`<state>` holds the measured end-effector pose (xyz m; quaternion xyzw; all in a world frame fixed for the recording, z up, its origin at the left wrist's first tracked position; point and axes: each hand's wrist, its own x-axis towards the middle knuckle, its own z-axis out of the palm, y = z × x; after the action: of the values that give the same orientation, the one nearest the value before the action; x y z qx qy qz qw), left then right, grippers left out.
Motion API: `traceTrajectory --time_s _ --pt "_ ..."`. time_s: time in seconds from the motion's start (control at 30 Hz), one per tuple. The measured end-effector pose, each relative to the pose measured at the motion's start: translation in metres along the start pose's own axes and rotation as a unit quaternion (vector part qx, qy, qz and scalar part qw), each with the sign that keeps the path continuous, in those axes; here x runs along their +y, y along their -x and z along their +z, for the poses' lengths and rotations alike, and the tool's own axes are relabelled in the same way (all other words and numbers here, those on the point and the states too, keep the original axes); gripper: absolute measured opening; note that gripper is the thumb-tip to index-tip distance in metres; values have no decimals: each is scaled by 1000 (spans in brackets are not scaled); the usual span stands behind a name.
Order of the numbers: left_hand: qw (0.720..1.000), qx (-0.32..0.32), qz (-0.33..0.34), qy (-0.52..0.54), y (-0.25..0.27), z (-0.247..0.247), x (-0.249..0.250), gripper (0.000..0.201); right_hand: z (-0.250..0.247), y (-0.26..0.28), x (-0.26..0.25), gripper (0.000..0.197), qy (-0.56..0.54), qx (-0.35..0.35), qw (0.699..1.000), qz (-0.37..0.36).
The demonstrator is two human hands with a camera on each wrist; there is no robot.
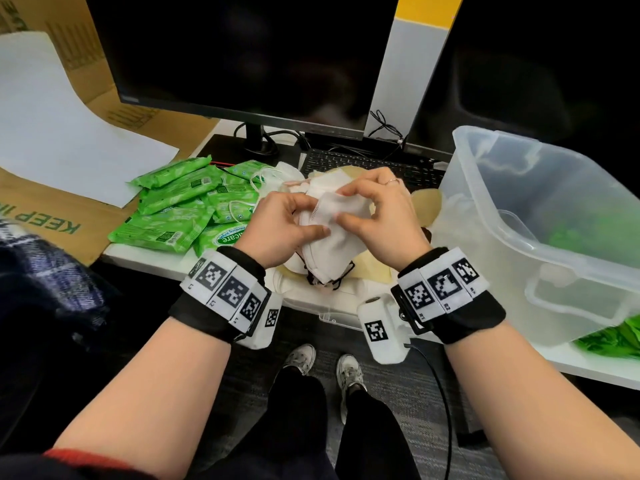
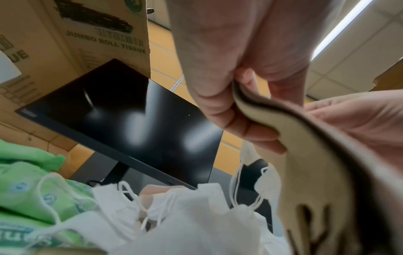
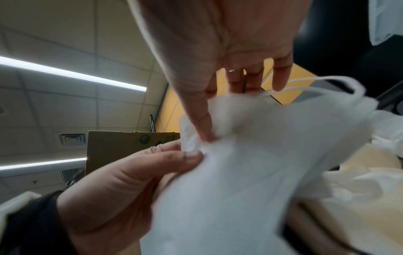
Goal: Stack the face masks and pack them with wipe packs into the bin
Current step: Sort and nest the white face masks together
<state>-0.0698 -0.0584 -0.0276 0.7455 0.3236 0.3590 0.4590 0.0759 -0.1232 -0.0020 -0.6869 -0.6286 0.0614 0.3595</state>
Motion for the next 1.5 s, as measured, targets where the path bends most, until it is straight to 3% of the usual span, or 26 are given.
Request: traceTrajectory --time_s 0.07,0.2,0.23,0.33,0.4,0.47,0.57,0.73,0.83,0.97,1.13,1.27,1.5 --pt "1000 -11 4 1 0 -1 0 26 3 -1 3 14 -19 12 1000 0" --pt "999 11 -13 46 -2 -6 -4 8 -2 0 8 28 -109 73 990 -44" --pt "998 21 -21 63 -2 -7 -3 3 -3 0 9 26 -151 60 985 -58" --pt "991 41 -32 120 -3 -9 -2 31 -3 -2 9 19 -275 -79 958 -33" --pt "990 32 -33 136 -2 -9 2 41 -1 -3 11 21 -224 -136 965 -21" --pt "990 19 -34 136 -2 -9 2 51 -3 -4 15 24 -87 -146 985 -12" --pt "993 36 -35 105 -2 -11 -1 47 -11 -4 20 18 67 -144 987 21" --pt "994 7 -39 99 -1 -9 -4 45 -24 -7 14 28 -46 -118 992 17" --pt "991 -18 -45 123 0 -6 -1 34 -25 -7 2 30 -119 -163 979 2" --pt "984 -88 -27 153 3 -2 -2 17 -14 -9 -1 43 -69 -143 987 2" --pt "983 -108 -28 145 3 1 -7 30 -13 -11 0 51 -65 -89 993 33" --pt "982 -104 8 159 4 3 -2 49 -12 -11 -1 50 -81 -77 992 50" --pt "981 -71 51 173 4 5 -3 76 -9 -8 -7 41 61 -52 997 -20"
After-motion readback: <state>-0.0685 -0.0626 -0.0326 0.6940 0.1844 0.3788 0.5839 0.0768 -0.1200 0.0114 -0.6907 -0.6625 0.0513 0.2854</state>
